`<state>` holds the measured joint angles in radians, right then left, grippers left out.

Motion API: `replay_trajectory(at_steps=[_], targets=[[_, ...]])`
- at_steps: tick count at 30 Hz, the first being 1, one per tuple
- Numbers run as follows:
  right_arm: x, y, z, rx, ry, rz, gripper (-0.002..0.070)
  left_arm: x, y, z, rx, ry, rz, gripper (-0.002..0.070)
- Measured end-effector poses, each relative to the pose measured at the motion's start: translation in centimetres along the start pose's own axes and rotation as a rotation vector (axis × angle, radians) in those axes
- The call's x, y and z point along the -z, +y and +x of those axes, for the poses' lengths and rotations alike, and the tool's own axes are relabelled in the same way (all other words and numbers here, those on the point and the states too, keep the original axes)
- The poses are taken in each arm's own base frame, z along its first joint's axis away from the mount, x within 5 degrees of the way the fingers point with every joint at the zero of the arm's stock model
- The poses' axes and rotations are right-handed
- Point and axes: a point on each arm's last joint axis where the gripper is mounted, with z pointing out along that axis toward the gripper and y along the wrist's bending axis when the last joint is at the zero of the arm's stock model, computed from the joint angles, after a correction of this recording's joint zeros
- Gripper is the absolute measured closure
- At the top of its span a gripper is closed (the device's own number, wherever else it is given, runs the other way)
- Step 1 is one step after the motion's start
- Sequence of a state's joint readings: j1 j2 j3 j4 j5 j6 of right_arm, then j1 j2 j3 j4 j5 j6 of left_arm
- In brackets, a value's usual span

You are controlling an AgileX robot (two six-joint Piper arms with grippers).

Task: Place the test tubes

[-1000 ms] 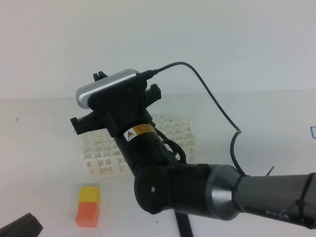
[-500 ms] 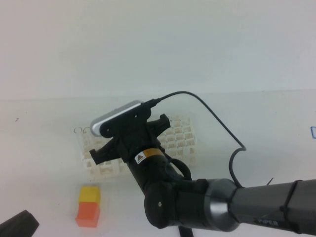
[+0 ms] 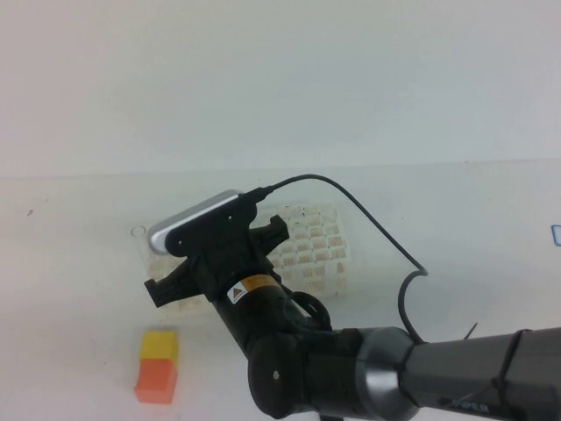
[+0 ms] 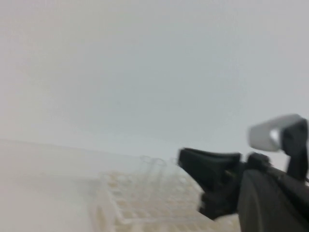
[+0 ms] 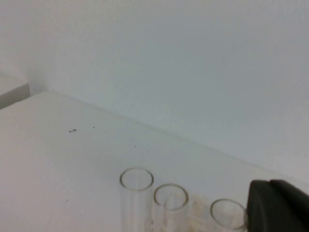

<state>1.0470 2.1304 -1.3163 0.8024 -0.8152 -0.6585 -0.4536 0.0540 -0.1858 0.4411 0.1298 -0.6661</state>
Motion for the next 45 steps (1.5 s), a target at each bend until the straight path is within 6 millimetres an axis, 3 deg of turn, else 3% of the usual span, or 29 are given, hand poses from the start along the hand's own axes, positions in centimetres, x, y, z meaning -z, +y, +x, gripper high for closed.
replay_trajectory(at_steps=[13,16,19,27,33,39,45], targets=[[-0.1,0.3,-1.4,0.040,-0.052,-0.016,0.0678,0.1,0.9,-0.2,-0.020,-0.045,-0.189,0.0676],[0.5,0.0,-3.8,0.083,-0.126,-0.014,0.0678,0.2,1.0,-0.3,-0.021,-0.049,-0.204,0.0676],[1.8,-0.7,-7.7,0.132,-0.250,-0.020,0.0678,0.2,1.1,-0.3,-0.024,-0.054,-0.228,0.0676],[8.3,-4.3,-20.0,0.270,-0.644,-0.040,0.0678,0.3,1.5,-0.4,-0.031,-0.071,-0.298,0.0676],[13.0,-8.0,-25.5,0.341,-0.775,-0.017,0.0678,1.0,1.8,-0.7,0.055,-0.154,-0.412,0.0676],[16.5,-11.0,-27.5,0.510,-0.674,-0.071,0.0678,1.6,2.1,-1.0,0.041,-0.229,-0.525,0.0676],[20.6,-13.7,-25.8,0.599,-0.587,-0.064,0.0678,1.9,2.7,-0.2,0.031,-0.137,-0.618,0.0676]])
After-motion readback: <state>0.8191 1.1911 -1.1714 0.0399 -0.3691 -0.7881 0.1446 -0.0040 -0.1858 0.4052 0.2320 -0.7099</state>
